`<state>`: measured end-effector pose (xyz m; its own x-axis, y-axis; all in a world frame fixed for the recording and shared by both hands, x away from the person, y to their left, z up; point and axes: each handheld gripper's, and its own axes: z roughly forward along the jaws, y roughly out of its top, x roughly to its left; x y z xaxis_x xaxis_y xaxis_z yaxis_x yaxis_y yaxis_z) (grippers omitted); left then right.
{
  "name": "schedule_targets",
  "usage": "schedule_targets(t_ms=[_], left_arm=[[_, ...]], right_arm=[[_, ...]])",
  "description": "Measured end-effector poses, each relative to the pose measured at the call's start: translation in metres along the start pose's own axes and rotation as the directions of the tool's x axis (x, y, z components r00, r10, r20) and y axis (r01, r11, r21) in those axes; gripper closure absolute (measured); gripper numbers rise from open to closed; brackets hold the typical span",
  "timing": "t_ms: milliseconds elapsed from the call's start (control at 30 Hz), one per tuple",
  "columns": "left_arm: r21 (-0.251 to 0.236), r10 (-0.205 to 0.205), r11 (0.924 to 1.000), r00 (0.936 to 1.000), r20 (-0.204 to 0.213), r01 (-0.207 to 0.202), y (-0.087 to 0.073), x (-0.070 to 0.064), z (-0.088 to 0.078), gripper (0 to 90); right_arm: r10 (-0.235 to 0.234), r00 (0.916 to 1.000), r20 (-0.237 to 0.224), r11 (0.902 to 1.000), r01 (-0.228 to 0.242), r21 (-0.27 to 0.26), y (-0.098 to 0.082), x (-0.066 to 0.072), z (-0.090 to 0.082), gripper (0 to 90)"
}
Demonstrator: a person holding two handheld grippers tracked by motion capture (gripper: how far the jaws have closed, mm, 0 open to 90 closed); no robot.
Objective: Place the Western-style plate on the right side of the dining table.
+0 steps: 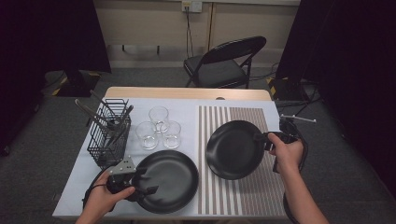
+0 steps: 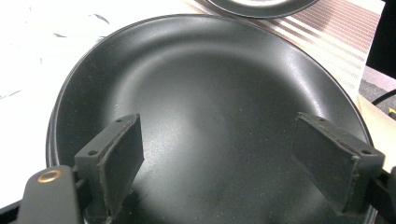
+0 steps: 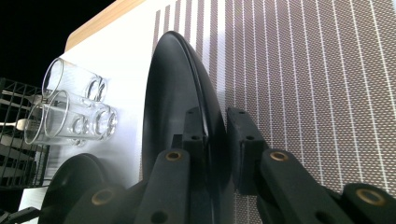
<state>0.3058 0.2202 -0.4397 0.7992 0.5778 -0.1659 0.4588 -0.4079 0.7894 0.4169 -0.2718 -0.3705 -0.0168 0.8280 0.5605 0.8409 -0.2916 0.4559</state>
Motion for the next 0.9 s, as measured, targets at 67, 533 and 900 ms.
schedule_targets(t_ms=[67, 533, 900], left_arm=[[0.001, 0.002, 1.0, 1.0, 0.001, -0.002, 0.0, 0.0, 0.0, 16.4], [0.004, 0.008, 1.0, 1.0, 0.001, -0.008, 0.0, 0.0, 0.0, 16.5], [-0.001, 0.004, 1.0, 1.0, 0.002, -0.004, 0.0, 0.0, 0.0, 16.5]], right_arm=[[0.0, 1.0, 0.0, 1.0, 0.0, -0.004, 0.0, -0.002, 0.0, 78.6], [0.011, 0.9999, 0.008, 0.9999, -0.011, -0.009, 0.0, -0.007, 0.002, 78.4], [0.019, 0.9997, 0.017, 0.9997, -0.018, -0.014, 0.0, -0.011, 0.003, 78.2]])
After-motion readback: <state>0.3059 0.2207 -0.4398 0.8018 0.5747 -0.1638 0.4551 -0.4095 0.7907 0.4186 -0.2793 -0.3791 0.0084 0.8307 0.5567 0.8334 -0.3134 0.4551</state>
